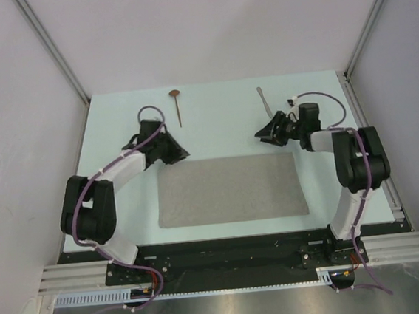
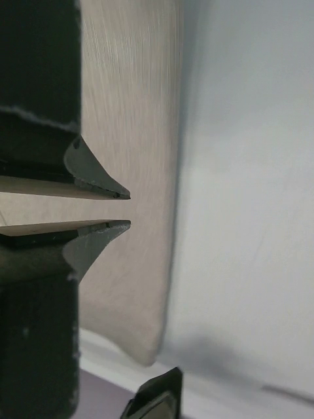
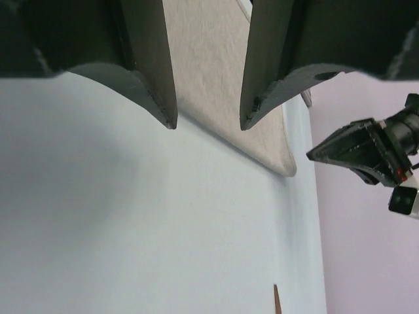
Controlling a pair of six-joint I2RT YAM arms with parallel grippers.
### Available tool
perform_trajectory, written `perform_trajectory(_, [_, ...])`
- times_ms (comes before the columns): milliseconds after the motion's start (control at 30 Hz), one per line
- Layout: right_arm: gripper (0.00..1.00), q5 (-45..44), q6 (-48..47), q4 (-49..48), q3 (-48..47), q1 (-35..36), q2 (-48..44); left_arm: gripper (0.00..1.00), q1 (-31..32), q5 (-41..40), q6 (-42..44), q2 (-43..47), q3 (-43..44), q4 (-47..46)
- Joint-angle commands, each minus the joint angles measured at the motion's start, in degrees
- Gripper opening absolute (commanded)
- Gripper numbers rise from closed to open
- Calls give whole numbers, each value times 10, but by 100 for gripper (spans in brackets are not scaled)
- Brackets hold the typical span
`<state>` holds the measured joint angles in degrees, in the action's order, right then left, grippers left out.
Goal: Fold the napkin into a case and place the utensils inside
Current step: Smooth out the rectangle-folded napkin at the center of the board.
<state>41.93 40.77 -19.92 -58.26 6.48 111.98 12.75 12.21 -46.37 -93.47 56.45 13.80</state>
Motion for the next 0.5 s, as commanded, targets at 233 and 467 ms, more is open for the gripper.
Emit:
perform_trajectory(233, [48, 24, -39, -52, 191, -53, -102, 20, 207, 70, -63, -129, 100, -133])
perform_trajectory(467, [48, 63, -3, -136, 164, -105, -20, 20, 235, 77, -48, -129, 103, -121])
